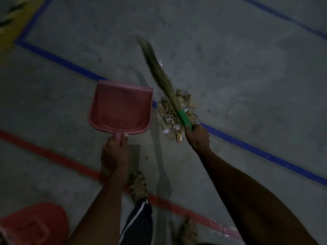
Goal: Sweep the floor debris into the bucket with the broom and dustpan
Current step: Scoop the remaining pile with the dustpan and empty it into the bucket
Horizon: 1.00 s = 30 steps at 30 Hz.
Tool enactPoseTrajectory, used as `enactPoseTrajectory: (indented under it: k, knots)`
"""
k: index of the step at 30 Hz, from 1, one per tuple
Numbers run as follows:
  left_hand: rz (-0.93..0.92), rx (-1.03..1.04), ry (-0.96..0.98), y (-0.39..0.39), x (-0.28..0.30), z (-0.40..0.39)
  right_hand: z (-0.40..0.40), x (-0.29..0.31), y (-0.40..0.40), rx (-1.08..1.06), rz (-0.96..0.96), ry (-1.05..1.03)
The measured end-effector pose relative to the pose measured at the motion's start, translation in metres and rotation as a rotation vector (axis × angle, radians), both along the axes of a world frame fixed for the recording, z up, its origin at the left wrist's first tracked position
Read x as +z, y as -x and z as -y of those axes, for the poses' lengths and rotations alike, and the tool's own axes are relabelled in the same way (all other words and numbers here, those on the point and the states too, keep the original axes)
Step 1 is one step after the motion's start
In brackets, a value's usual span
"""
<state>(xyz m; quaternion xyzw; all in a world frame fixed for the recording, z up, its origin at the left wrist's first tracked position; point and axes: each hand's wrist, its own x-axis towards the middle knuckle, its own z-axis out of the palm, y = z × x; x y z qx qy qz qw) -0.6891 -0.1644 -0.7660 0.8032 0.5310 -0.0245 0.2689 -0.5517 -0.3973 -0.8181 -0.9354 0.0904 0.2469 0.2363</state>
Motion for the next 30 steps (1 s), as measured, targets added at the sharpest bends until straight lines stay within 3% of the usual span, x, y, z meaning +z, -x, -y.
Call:
enactPoseTrajectory:
  k: [5, 10, 19, 24, 30]
  knots:
    - [0.006, 0.023, -0.064, -0.055, 0.013, -0.008, -0.020, 0.011, -0.081, 0.026, 0.108, 0.085]
    - [0.002, 0.095, -0.049, -0.116, -0.012, 0.022, -0.021, -0.016, -0.179, 0.002, 0.086, 0.165]
    - [-0.053, 0.506, -0.015, -0.174, -0.075, 0.091, 0.005, -0.077, -0.327, 0.360, 0.074, 0.232]
    - [-0.068, 0.528, -0.020, -0.171, -0.085, 0.124, 0.028, -0.097, -0.344, 0.508, -0.018, 0.312]
    - [-0.107, 0.439, -0.022, -0.154, -0.082, 0.168, 0.087, -0.116, -0.298, 0.473, -0.192, 0.292]
